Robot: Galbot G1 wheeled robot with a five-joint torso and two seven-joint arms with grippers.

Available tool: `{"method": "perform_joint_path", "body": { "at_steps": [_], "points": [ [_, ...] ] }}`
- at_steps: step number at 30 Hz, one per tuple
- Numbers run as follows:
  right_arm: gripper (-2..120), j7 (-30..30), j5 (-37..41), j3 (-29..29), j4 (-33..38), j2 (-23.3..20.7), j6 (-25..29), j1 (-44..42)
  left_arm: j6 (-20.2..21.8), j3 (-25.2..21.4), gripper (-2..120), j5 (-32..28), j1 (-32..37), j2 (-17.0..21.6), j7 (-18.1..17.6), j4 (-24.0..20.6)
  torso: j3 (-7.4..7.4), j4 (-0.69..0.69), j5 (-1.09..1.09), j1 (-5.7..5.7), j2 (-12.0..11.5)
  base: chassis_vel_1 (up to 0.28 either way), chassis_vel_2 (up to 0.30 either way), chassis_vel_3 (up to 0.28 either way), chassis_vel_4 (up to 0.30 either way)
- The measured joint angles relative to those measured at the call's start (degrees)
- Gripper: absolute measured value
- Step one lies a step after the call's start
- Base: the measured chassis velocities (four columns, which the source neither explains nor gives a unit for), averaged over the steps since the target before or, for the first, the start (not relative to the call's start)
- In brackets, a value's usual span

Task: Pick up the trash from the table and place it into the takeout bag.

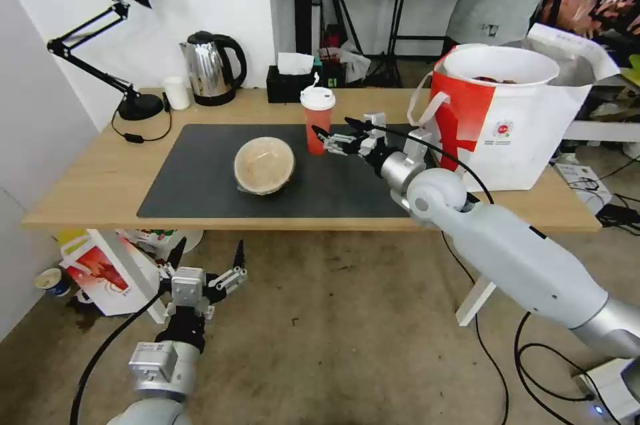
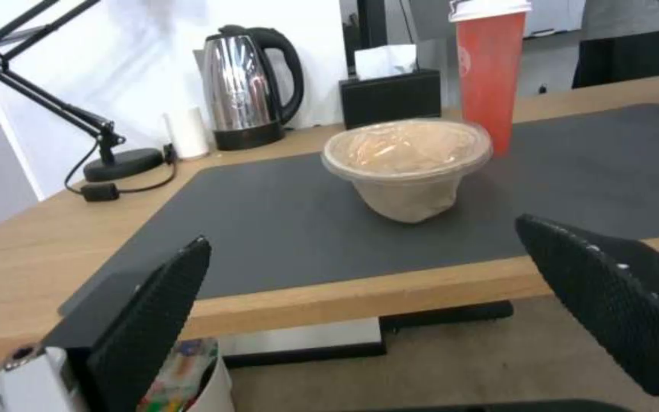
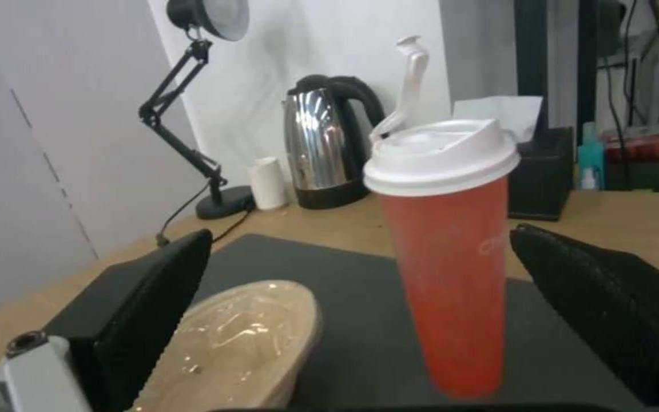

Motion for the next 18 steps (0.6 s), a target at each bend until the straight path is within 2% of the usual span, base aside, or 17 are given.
{"method": "perform_joint_path", "body": {
  "at_steps": [10,18],
  "points": [
    [100,0.16,-0.97,0.14,-1.27,-0.18,0.39,0.36,0.0,0.0,100,0.0,0.0,0.0,0.0,0.0,0.0,-0.01,0.0,0.0,0.0,0.0,0.0,0.0,0.0],
    [100,0.2,-1.53,0.14,-3.55,1.59,0.46,0.86,0.0,0.0,100,0.0,0.0,0.0,0.0,0.0,0.0,0.01,0.0,0.0,0.0,0.0,0.0,0.0,0.0]
  ]
}}
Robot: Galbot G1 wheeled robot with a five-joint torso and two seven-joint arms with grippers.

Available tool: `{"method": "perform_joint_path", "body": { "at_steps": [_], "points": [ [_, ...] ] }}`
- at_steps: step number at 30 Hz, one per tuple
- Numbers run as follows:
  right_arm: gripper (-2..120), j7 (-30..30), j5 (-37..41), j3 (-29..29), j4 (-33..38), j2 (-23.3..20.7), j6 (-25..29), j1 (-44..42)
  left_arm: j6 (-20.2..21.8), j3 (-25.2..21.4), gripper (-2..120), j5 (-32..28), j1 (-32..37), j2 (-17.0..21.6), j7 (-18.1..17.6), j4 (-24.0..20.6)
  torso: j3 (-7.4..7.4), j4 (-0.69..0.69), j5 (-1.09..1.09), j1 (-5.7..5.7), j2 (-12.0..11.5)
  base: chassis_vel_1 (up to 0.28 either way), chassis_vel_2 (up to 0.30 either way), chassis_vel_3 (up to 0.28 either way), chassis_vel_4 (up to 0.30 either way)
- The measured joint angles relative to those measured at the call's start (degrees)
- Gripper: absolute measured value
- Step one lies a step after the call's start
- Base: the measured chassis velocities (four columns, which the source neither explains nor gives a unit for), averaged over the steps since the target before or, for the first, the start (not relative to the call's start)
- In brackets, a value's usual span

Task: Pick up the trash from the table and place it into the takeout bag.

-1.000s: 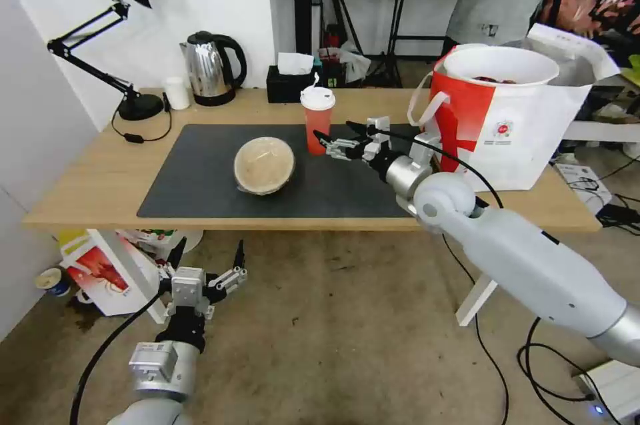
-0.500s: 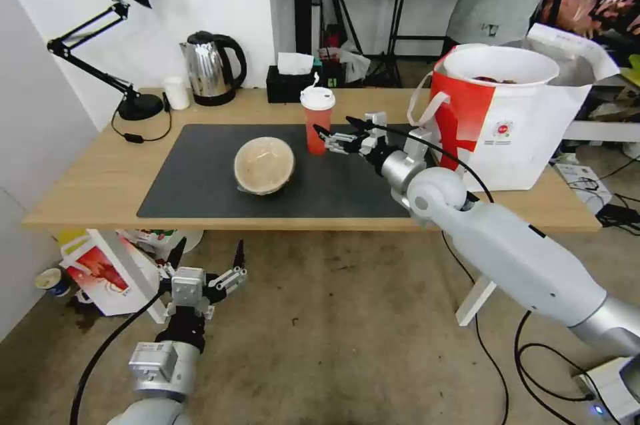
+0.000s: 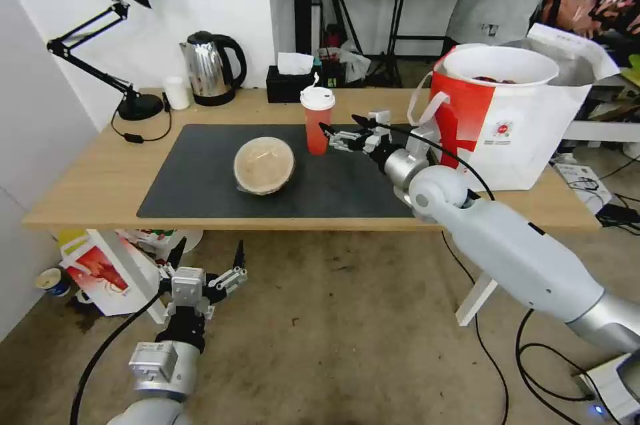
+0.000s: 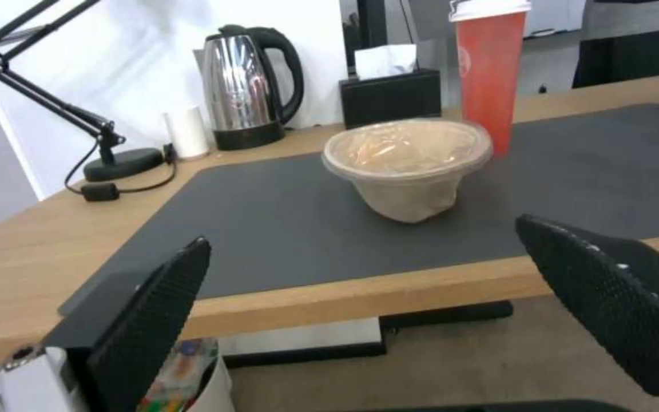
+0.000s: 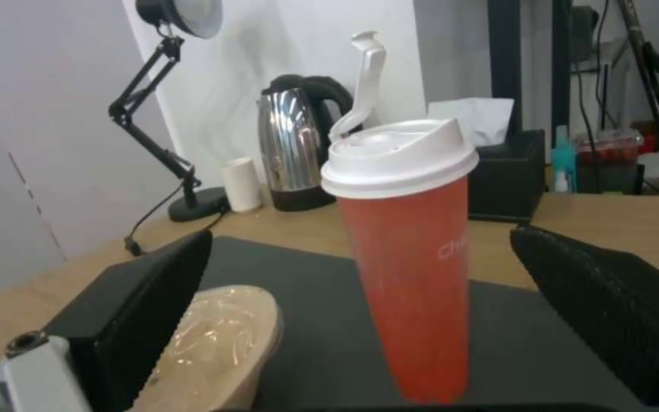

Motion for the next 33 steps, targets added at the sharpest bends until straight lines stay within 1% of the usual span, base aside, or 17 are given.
{"method": "perform_joint_path", "body": {
  "at_steps": [24,33],
  "points": [
    [100,-0.57,1.0,-2.52,-3.84,3.17,-0.27,1.99,0.0,0.0,100,0.0,0.0,0.0,0.0,0.0,0.0,-0.01,0.0,0.0,0.0,0.0,0.0,0.0,0.0],
    [100,-0.9,0.08,-2.75,-5.27,4.41,-0.13,2.54,0.0,0.0,100,0.0,0.0,0.0,0.0,0.0,0.0,-0.01,0.0,0.0,0.0,0.0,0.0,0.0,0.0]
  ]
}}
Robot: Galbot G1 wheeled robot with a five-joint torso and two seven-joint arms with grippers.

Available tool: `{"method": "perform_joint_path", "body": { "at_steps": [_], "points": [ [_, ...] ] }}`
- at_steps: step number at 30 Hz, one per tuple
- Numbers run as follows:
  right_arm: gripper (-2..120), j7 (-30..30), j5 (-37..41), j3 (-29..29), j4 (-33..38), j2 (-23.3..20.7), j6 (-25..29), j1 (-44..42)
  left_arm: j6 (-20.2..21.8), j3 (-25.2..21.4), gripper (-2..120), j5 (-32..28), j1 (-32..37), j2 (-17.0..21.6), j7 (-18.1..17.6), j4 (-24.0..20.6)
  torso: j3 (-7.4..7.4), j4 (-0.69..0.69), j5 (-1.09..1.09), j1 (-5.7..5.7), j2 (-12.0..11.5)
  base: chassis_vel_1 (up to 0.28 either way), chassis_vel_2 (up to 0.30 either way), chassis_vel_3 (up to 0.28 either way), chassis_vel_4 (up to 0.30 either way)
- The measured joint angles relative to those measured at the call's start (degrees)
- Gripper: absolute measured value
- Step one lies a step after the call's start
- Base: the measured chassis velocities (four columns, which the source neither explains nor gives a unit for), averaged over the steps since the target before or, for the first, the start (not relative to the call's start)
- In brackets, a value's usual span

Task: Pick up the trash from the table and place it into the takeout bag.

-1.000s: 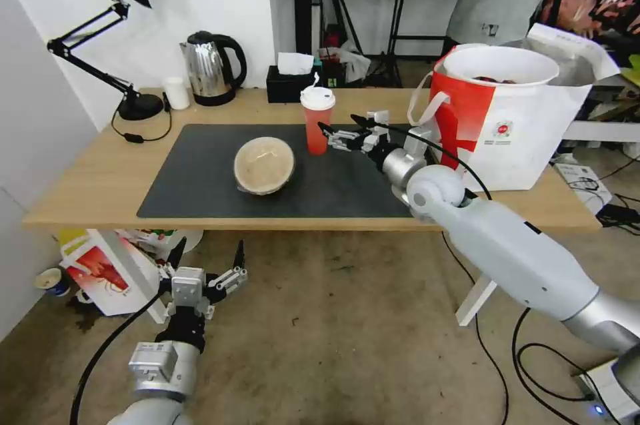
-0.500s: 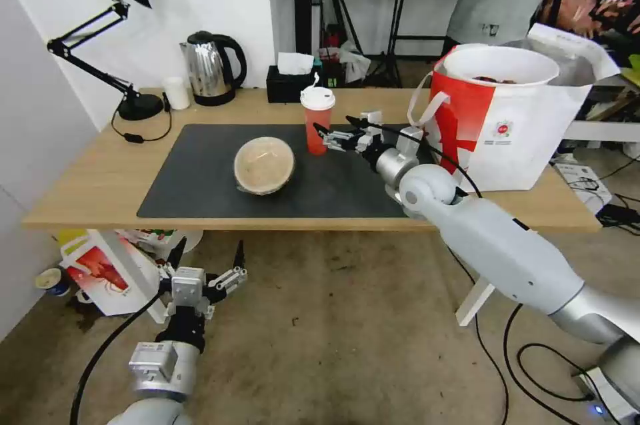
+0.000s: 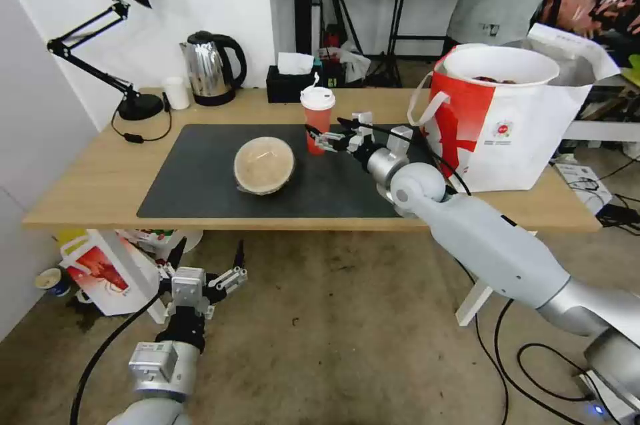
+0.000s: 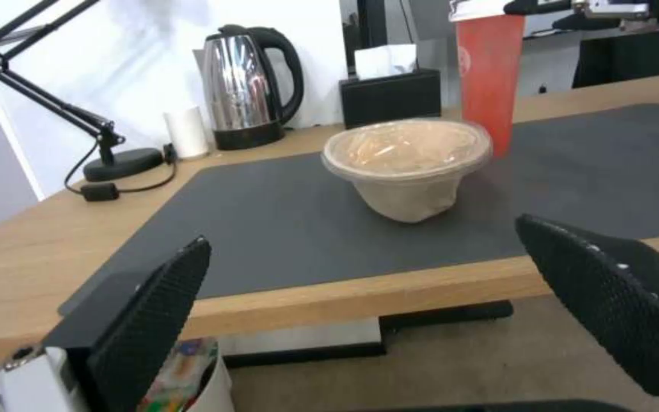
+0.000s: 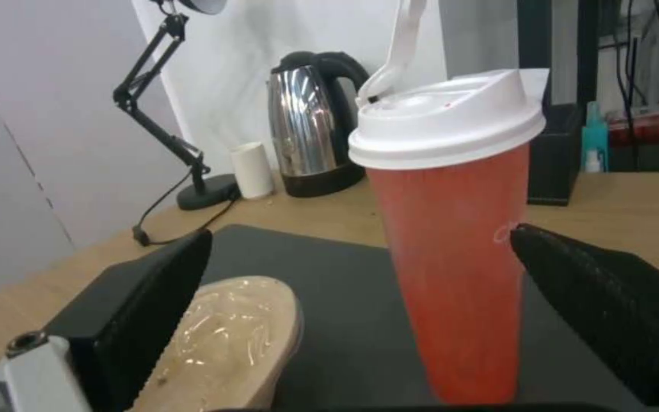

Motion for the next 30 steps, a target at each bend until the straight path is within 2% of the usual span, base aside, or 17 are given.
{"method": "perform_joint_path", "body": {
  "at_steps": [30],
  "points": [
    [100,-3.48,-3.96,2.82,-8.1,5.15,2.64,0.1,0.0,0.0,100,0.0,0.0,0.0,0.0,0.0,0.0,0.0,0.0,0.0,0.0,0.0,0.0,0.0,0.0]
  ]
}}
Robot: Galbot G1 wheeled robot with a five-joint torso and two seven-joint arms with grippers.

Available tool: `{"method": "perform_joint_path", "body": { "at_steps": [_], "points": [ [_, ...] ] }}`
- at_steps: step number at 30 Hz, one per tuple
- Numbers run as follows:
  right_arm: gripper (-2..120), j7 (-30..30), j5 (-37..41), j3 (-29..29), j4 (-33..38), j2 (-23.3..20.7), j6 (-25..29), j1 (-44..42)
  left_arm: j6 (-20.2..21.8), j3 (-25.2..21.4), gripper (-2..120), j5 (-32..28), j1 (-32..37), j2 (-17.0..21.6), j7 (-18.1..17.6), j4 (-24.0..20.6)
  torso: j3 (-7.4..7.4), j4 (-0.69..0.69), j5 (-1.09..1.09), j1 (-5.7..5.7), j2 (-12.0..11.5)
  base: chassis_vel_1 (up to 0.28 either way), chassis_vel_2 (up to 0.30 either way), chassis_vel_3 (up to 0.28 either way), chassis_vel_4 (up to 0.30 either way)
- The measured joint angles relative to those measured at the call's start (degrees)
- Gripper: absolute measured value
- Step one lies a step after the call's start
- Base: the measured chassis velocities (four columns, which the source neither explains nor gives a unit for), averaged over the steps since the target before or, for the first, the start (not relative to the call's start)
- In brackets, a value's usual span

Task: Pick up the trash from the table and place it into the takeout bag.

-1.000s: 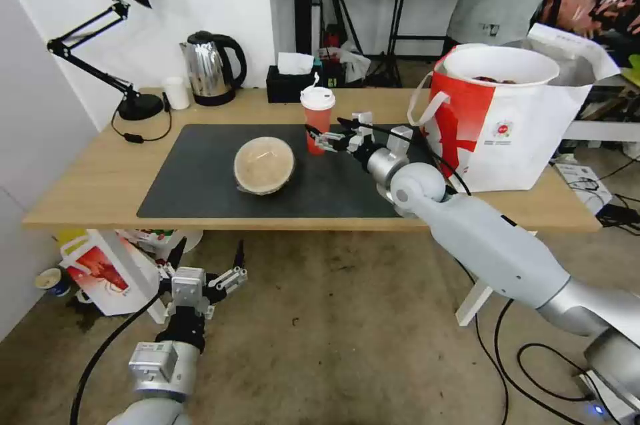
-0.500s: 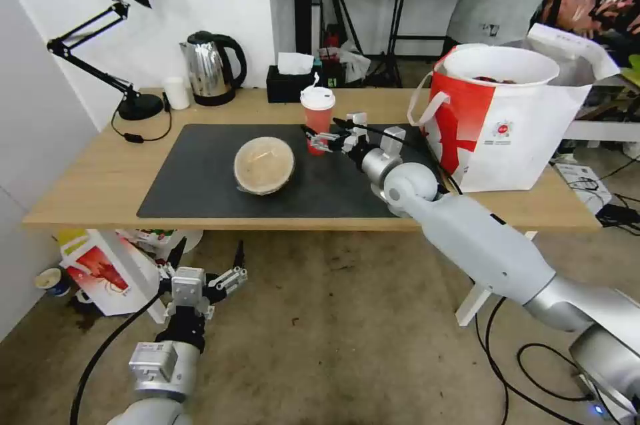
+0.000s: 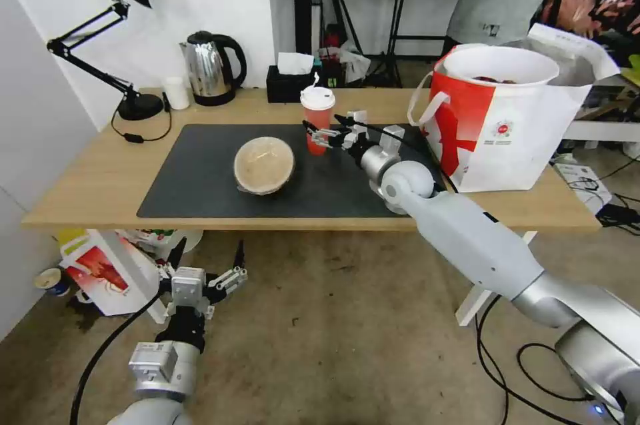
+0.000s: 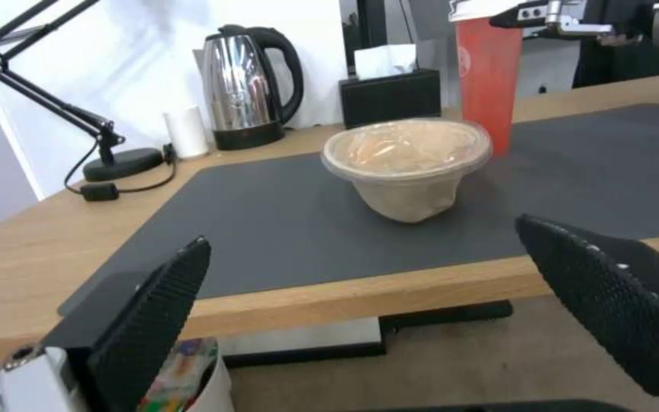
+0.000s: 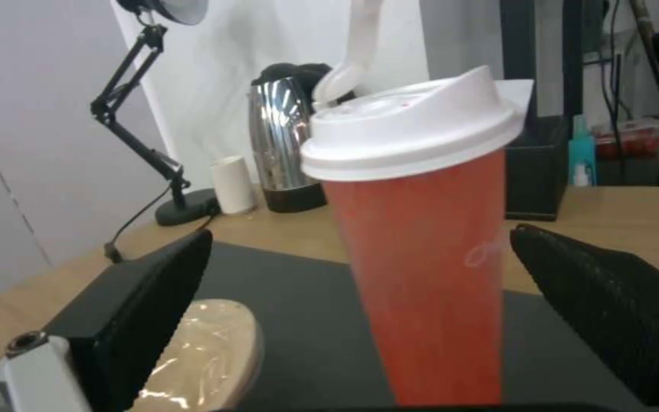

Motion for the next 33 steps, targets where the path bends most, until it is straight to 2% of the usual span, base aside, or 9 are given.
{"method": "perform_joint_path", "body": {
  "at_steps": [6,10,16,23,25,26,29,31,33],
  "points": [
    [100,-0.7,-0.48,0.73,-1.64,1.08,0.82,-0.11,0.0,0.0,100,0.0,0.0,0.0,0.0,0.0,0.0,0.0,0.0,0.0,0.0,0.0,0.0,0.0,0.0],
    [91,-1.12,-0.63,1.11,-2.69,1.68,1.46,-0.12,0.0,0.0,100,0.0,0.0,0.0,0.0,0.0,0.0,0.01,0.0,0.0,0.0,0.0,0.0,0.0,0.0],
    [65,-2.03,-0.6,1.36,-3.72,2.03,1.67,-0.12,0.0,0.0,100,0.0,0.0,0.0,0.0,0.0,0.0,0.0,0.0,0.0,0.0,0.0,0.0,0.0,0.0],
    [44,-2.84,-0.35,1.51,-4.13,2.42,1.67,-0.12,0.0,0.0,100,0.0,0.0,0.0,0.0,0.0,-0.01,0.01,0.0,0.0,0.0,0.0,0.0,0.0,0.0],
    [32,-3.34,-0.21,1.6,-4.39,2.56,1.65,-0.11,0.0,0.0,100,0.0,0.0,0.0,0.0,0.0,-0.01,0.01,0.0,0.0,0.0,0.0,0.0,0.0,0.0],
    [32,-3.34,-0.21,1.6,-4.39,2.56,1.65,-0.11,0.0,0.0,100,0.0,0.0,0.0,0.0,0.0,-0.01,0.01,0.0,0.0,0.0,0.0,0.0,0.0,0.0],
    [19,-4.2,-0.08,1.79,-4.73,2.59,1.6,-0.09,0.0,0.0,100,0.0,0.0,0.0,0.0,0.0,-0.01,0.0,0.0,0.0,0.0,0.0,0.0,0.0,0.0],
    [16,-4.34,-0.07,1.81,-4.78,2.61,1.59,-0.1,0.0,0.0,100,0.0,0.0,0.0,0.0,0.0,-0.01,0.0,0.0,0.0,0.0,0.0,0.0,0.0,0.0],
    [5,-4.7,-0.03,1.89,-4.86,2.73,1.55,-0.1,0.0,0.0,100,0.0,0.0,0.0,0.0,0.0,-0.01,0.01,0.0,0.0,0.0,0.0,0.0,0.0,0.0]
  ]
}}
